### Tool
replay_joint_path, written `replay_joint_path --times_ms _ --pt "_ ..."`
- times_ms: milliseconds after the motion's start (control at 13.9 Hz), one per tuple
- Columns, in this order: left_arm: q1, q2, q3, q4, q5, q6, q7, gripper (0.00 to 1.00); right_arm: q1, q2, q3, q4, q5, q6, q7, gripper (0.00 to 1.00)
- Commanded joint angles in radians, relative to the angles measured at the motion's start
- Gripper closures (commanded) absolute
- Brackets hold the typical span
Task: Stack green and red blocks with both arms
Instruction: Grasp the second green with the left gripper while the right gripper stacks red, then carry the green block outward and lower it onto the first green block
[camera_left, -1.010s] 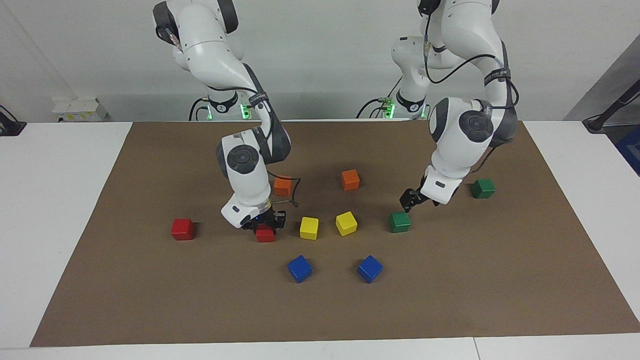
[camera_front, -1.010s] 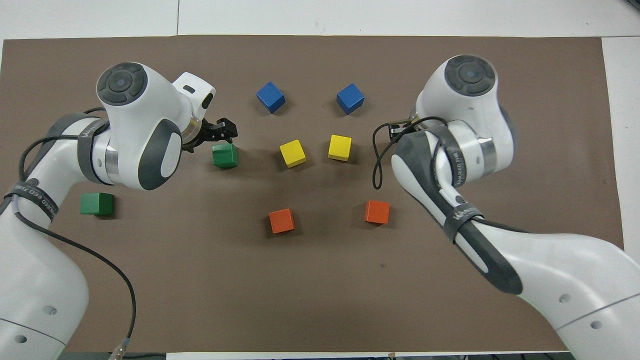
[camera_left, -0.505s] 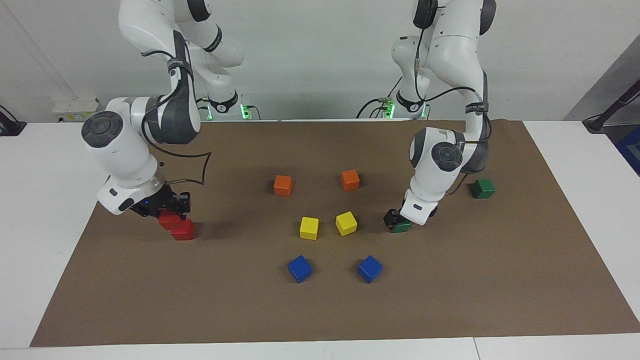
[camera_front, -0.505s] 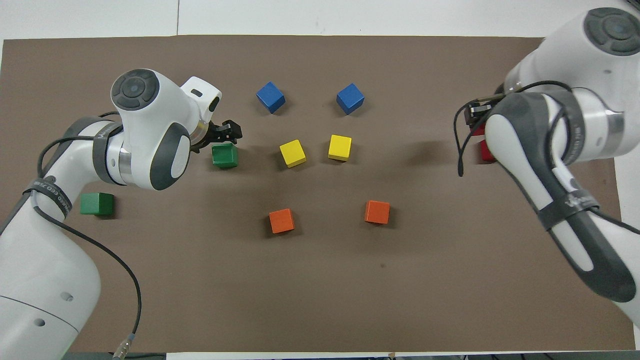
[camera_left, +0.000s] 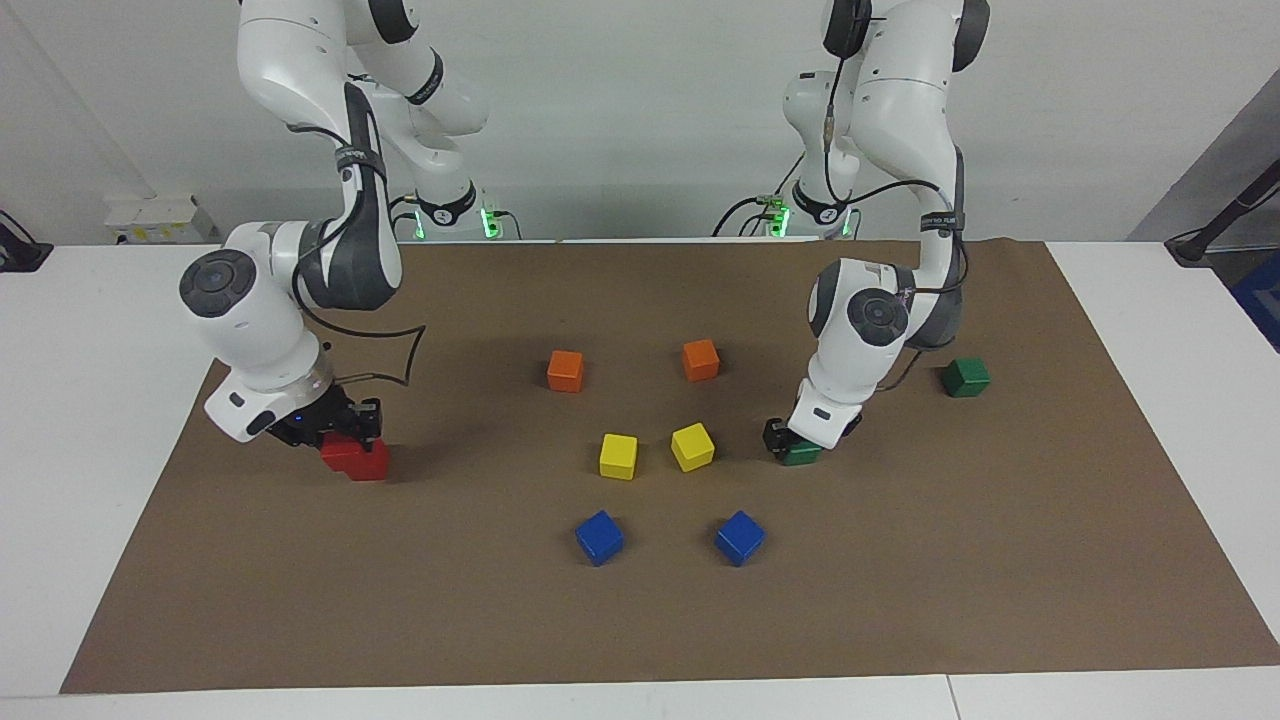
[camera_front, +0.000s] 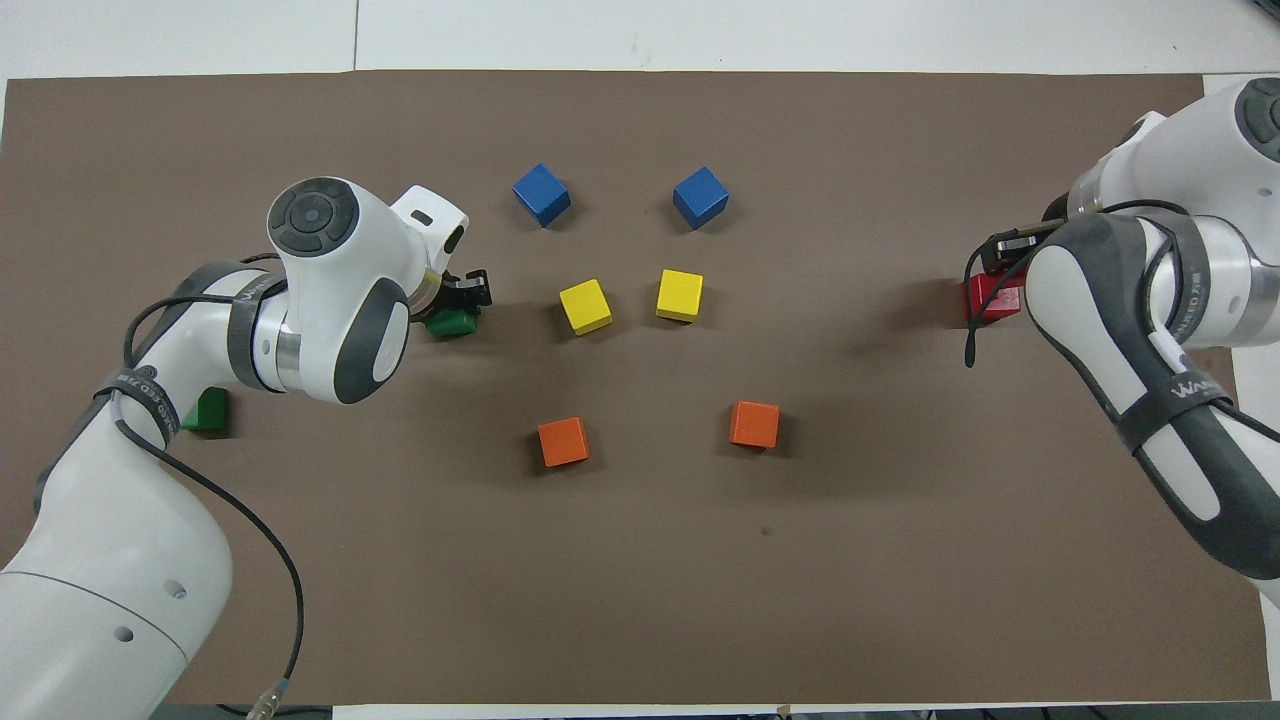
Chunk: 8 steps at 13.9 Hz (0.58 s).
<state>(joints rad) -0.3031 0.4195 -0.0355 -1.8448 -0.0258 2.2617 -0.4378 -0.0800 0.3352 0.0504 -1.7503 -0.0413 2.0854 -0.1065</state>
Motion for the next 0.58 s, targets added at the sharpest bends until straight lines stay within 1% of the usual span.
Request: replay_joint_path --times_ms 0,72,144,289,433,505 --pt "-0.002 -0.021 0.014 0.018 0.027 -0.074 0.008 1.0 -0.012 -0.039 0.005 -0.067 0.004 0.045 -0.013 1.0" --pt "0.002 -0.028 0.014 0.03 0.027 -0.1 0.01 1.0 -0.018 -0.042 0.006 -0.087 0.004 0.067 -0.013 1.0" --pt "0.022 -0.053 0.014 0.035 0.026 -0.123 0.013 1.0 -0.018 -0.048 0.005 -0.113 0.004 0.097 -0.012 1.0" --pt "0.096 -0.137 0.008 0.035 0.023 -0.226 0.057 1.0 -0.021 -0.054 0.005 -0.136 0.004 0.12 -0.012 1.0" --pt "0.175 -0.218 0.011 0.033 0.018 -0.351 0.205 1.0 -0.026 -0.057 0.005 -0.141 0.004 0.119 -0.013 1.0" --pt "0.232 -0.252 0.012 0.023 0.018 -0.384 0.284 1.0 -0.026 -0.059 0.005 -0.144 0.004 0.119 -0.013 1.0"
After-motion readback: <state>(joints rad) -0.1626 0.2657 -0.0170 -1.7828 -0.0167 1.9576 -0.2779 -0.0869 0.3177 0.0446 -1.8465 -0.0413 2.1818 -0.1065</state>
